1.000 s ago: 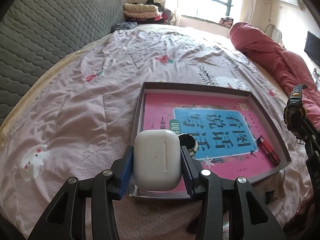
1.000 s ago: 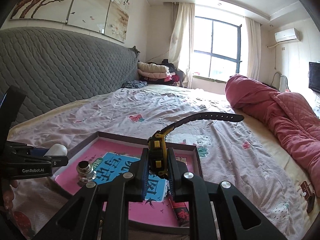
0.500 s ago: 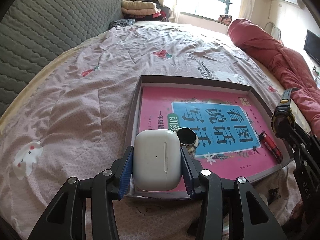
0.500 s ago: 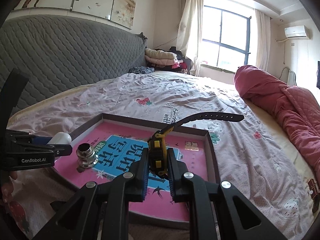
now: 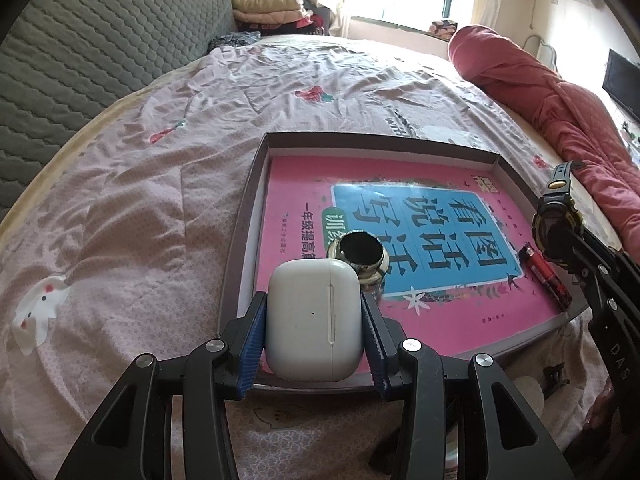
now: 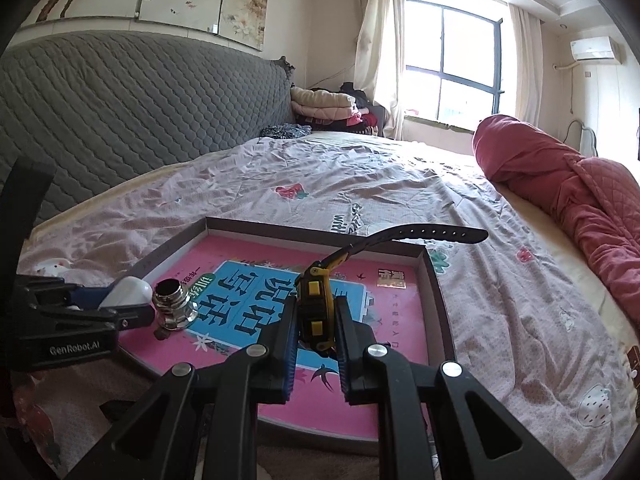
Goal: Organize rigid objects
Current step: 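Lower the earbud case into the tray with the left gripper while the right lowers the yellow watch, then open both grippers to release the earbud case and the yellow watch, then lift both open grippers out of the tray and back, then move the left gripper to the white pill bottle while the right approaches the black hair clip, then grasp the white pill bottle with the left gripper while the right grasps the black hair clip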
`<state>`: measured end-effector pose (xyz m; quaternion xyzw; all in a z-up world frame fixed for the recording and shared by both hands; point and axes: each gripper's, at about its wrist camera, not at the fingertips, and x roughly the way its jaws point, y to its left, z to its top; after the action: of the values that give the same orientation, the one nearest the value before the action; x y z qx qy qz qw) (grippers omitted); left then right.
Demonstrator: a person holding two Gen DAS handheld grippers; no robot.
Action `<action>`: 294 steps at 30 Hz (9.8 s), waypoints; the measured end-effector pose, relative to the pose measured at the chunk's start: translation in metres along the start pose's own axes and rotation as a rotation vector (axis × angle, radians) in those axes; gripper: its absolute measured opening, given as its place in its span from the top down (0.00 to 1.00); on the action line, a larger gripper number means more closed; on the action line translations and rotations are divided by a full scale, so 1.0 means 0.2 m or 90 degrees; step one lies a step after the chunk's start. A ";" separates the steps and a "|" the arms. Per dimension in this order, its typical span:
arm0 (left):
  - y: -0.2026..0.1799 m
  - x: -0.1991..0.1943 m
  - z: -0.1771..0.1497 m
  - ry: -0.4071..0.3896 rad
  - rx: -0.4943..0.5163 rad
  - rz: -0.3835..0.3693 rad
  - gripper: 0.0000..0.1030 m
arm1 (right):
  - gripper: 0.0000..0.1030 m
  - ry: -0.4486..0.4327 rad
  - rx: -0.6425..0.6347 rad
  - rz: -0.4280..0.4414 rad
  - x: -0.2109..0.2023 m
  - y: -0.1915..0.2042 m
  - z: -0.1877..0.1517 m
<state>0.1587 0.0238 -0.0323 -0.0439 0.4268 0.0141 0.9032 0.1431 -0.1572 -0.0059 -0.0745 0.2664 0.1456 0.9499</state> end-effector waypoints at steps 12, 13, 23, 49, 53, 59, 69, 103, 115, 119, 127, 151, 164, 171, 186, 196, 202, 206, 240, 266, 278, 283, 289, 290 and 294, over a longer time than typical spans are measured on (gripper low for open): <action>-0.01 0.02 -0.02 0.009 0.002 -0.001 0.55 | 0.83 0.035 0.014 0.027 0.06 0.00 -0.02; -0.01 0.02 -0.01 0.009 0.001 -0.002 0.55 | 0.83 0.037 0.009 0.028 0.06 0.00 -0.03; -0.02 0.03 -0.02 0.013 0.007 -0.008 0.55 | 0.83 0.067 -0.002 0.055 0.11 0.03 -0.06; -0.05 0.06 -0.01 0.038 0.018 -0.022 0.55 | 0.82 0.125 -0.013 0.145 0.19 0.08 -0.08; -0.05 0.08 0.00 0.048 0.020 -0.026 0.55 | 0.81 0.129 -0.009 0.158 0.19 0.07 -0.09; -0.05 0.08 0.00 0.053 0.017 -0.029 0.55 | 0.79 0.133 0.022 0.182 0.18 0.04 -0.10; -0.05 0.09 0.01 0.073 0.020 -0.032 0.55 | 0.79 0.138 0.044 0.190 0.18 0.02 -0.11; -0.06 0.00 -0.01 0.072 0.019 -0.004 0.55 | 0.57 0.130 0.038 0.184 0.14 0.00 -0.11; -0.08 -0.07 -0.02 0.060 0.015 -0.019 0.54 | 0.51 0.101 0.068 0.182 0.09 -0.06 -0.09; -0.09 -0.10 -0.03 0.053 0.015 -0.026 0.54 | 0.51 0.085 0.077 0.178 0.05 -0.07 -0.09; -0.10 -0.15 -0.03 0.037 0.012 -0.027 0.44 | 0.47 0.033 0.096 0.156 -0.06 -0.13 -0.07; -0.11 -0.38 -0.07 -0.002 0.002 -0.024 0.42 | 0.46 -0.024 0.138 0.060 -0.31 -0.22 -0.10; -0.16 -0.51 -0.09 -0.017 0.007 -0.039 0.41 | 0.46 0.009 0.123 0.053 -0.42 -0.12 -0.18; -0.17 -0.57 -0.11 -0.027 0.013 -0.043 0.41 | 0.46 0.014 0.095 0.042 -0.47 -0.06 -0.21; -0.18 -0.61 -0.17 -0.014 0.012 -0.053 0.39 | 0.46 0.032 0.119 0.021 -0.53 -0.08 -0.24; -0.20 -0.63 -0.20 -0.014 0.019 -0.058 0.39 | 0.46 0.047 0.122 0.013 -0.54 -0.08 -0.26; -0.20 -0.63 -0.21 -0.006 0.015 -0.061 0.39 | 0.46 0.056 0.126 0.014 -0.55 -0.08 -0.28; -0.21 -0.63 -0.23 0.003 0.017 -0.059 0.39 | 0.46 0.068 0.119 0.013 -0.54 -0.07 -0.29; -0.33 -0.23 -0.38 0.140 -0.003 -0.026 0.39 | 0.46 0.201 0.085 0.020 -0.31 -0.06 -0.43; -0.36 -0.07 -0.33 0.143 -0.006 0.045 0.39 | 0.59 0.202 0.045 0.017 -0.12 -0.08 -0.43; -0.33 -0.14 -0.35 0.128 0.006 0.025 0.66 | 0.60 0.160 0.075 0.052 -0.21 -0.13 -0.39; -0.32 -0.23 -0.34 0.104 0.001 -0.002 0.70 | 0.60 0.136 0.083 0.063 -0.26 -0.13 -0.37; -0.30 -0.35 -0.29 0.066 0.001 -0.013 0.74 | 0.60 0.100 0.108 0.068 -0.31 -0.15 -0.33; -0.30 -0.37 -0.28 0.061 -0.001 -0.017 0.74 | 0.60 0.094 0.113 0.070 -0.32 -0.16 -0.32; -0.26 -0.38 -0.27 0.059 -0.016 -0.036 0.74 | 0.60 0.080 0.118 0.074 -0.33 -0.16 -0.30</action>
<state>0.0722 -0.0327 -0.0031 -0.0676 0.4667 -0.0084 0.8818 0.0695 -0.2173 -0.0199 0.0204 0.3416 0.1700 0.9241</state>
